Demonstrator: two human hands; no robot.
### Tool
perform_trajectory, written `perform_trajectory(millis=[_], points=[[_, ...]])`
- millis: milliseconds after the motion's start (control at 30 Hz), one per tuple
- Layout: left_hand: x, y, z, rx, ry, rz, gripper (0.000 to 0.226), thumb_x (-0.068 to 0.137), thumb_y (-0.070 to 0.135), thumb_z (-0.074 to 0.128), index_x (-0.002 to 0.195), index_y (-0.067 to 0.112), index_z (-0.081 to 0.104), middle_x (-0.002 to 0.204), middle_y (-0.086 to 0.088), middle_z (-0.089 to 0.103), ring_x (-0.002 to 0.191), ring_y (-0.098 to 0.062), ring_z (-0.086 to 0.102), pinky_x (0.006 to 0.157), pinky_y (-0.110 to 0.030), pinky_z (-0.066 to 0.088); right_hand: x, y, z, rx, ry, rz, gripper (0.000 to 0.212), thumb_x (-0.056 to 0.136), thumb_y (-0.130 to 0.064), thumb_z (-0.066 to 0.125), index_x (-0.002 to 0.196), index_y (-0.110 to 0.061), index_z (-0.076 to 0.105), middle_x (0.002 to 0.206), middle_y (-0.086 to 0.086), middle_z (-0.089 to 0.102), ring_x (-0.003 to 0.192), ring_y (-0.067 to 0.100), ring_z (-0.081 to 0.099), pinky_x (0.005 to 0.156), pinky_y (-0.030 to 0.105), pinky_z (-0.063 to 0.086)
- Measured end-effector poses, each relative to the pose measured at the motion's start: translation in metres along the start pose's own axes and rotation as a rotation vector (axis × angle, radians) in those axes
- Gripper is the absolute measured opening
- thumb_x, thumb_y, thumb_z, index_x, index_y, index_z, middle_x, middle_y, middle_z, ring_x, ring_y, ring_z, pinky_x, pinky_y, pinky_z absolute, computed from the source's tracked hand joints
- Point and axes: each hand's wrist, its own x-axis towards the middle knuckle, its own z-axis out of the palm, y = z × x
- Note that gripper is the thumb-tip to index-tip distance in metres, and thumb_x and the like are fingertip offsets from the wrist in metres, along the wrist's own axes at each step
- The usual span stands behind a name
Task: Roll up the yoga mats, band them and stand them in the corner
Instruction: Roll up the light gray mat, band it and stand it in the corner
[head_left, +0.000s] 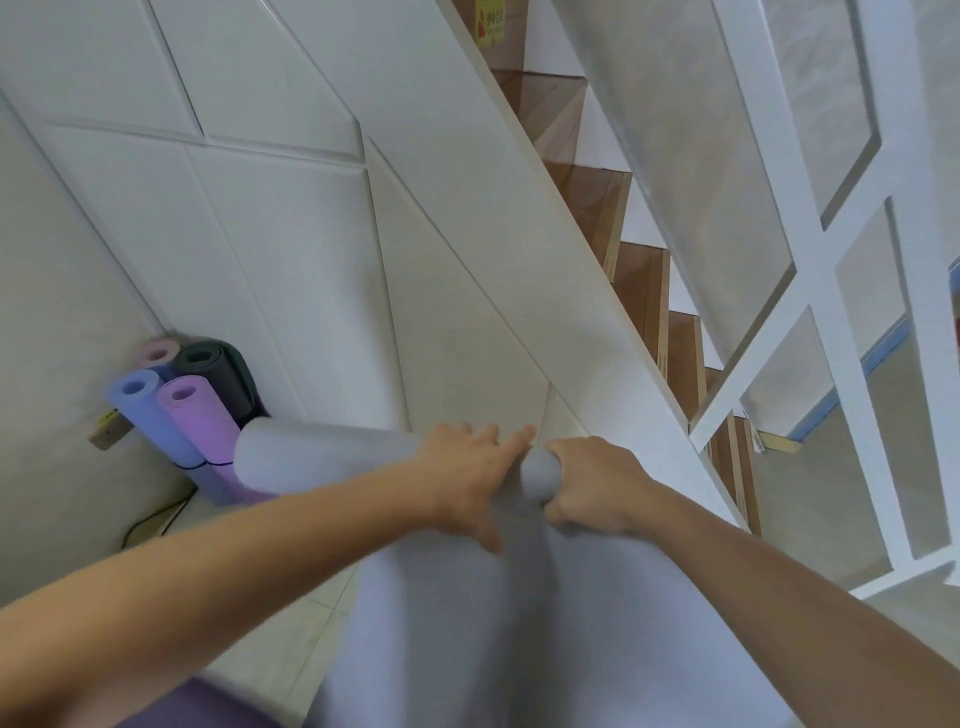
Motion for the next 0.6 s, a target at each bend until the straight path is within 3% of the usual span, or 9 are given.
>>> perform_trajectory(millis=[100, 167, 233, 333, 400, 500, 600], points=[[0.005, 0.010, 0.013, -0.023, 0.095, -0.018, 0.054, 0.079, 0.037, 0.066, 0.125, 0.022, 0.042, 0.113, -0.007, 0.064, 0.101, -0.035, 0.064, 0.072, -0.037, 0.044, -0.002, 0.002, -0.001, -0.012, -0.099, -0.017, 0.043, 0.058, -0.032, 0.078, 0.094, -0.032, 0.055, 0.088, -0.010, 0.064, 0.076, 0.011, 0.062, 0.064, 0.029, 0.048], [0.012, 0.003, 0.010, -0.168, -0.009, -0.040, 0.048, 0.074, 0.032, 0.071, 0.116, 0.022, 0.050, 0.106, -0.007, 0.068, 0.095, -0.033, 0.066, 0.069, -0.034, 0.046, -0.003, 0.004, -0.001, -0.199, -0.069, -0.046, 0.060, 0.063, -0.041, 0.077, 0.115, -0.036, 0.048, 0.100, -0.012, 0.063, 0.086, 0.014, 0.062, 0.071, 0.031, 0.049], [0.017, -0.007, 0.001, -0.452, -0.176, -0.067, 0.041, 0.070, 0.019, 0.076, 0.108, 0.018, 0.059, 0.097, -0.006, 0.070, 0.085, -0.027, 0.066, 0.061, -0.026, 0.047, -0.005, 0.006, 0.006, -0.435, 0.071, -0.097, 0.083, 0.069, -0.048, 0.076, 0.139, -0.035, 0.034, 0.118, -0.009, 0.055, 0.104, 0.020, 0.057, 0.082, 0.035, 0.046], [0.019, -0.025, -0.009, -0.987, -0.429, -0.099, 0.040, 0.064, 0.002, 0.077, 0.104, 0.001, 0.069, 0.095, -0.018, 0.074, 0.078, -0.027, 0.069, 0.060, -0.025, 0.056, -0.010, 0.003, 0.014, -0.466, 0.275, -0.145, 0.069, 0.078, -0.042, 0.071, 0.138, -0.028, 0.040, 0.118, -0.001, 0.057, 0.104, 0.024, 0.056, 0.074, 0.034, 0.040], [0.016, -0.033, -0.010, -1.082, -0.580, -0.089, 0.048, 0.061, 0.008, 0.075, 0.108, -0.003, 0.070, 0.103, -0.026, 0.072, 0.081, -0.032, 0.070, 0.068, -0.033, 0.059, -0.010, -0.001, 0.012, -0.391, 0.256, -0.138, 0.053, 0.076, -0.041, 0.070, 0.121, -0.030, 0.047, 0.105, -0.004, 0.063, 0.092, 0.023, 0.061, 0.066, 0.031, 0.037], [0.017, -0.028, -0.010, -0.975, -0.630, -0.055, 0.065, 0.052, 0.019, 0.076, 0.114, 0.002, 0.067, 0.105, -0.019, 0.073, 0.089, -0.032, 0.069, 0.070, -0.031, 0.059, -0.006, -0.003, 0.005, -0.277, 0.060, -0.095, 0.043, 0.067, -0.041, 0.073, 0.102, -0.031, 0.051, 0.085, -0.008, 0.062, 0.077, 0.020, 0.059, 0.062, 0.031, 0.042], [0.012, -0.019, -0.010, -0.340, -0.307, 0.000, 0.077, 0.054, 0.039, 0.083, 0.122, 0.019, 0.053, 0.111, -0.003, 0.065, 0.101, -0.028, 0.064, 0.070, -0.028, 0.044, -0.001, 0.002, -0.002, 0.035, -0.115, -0.025, 0.041, 0.052, -0.030, 0.078, 0.088, -0.025, 0.059, 0.084, -0.006, 0.066, 0.076, 0.020, 0.063, 0.063, 0.037, 0.051]])
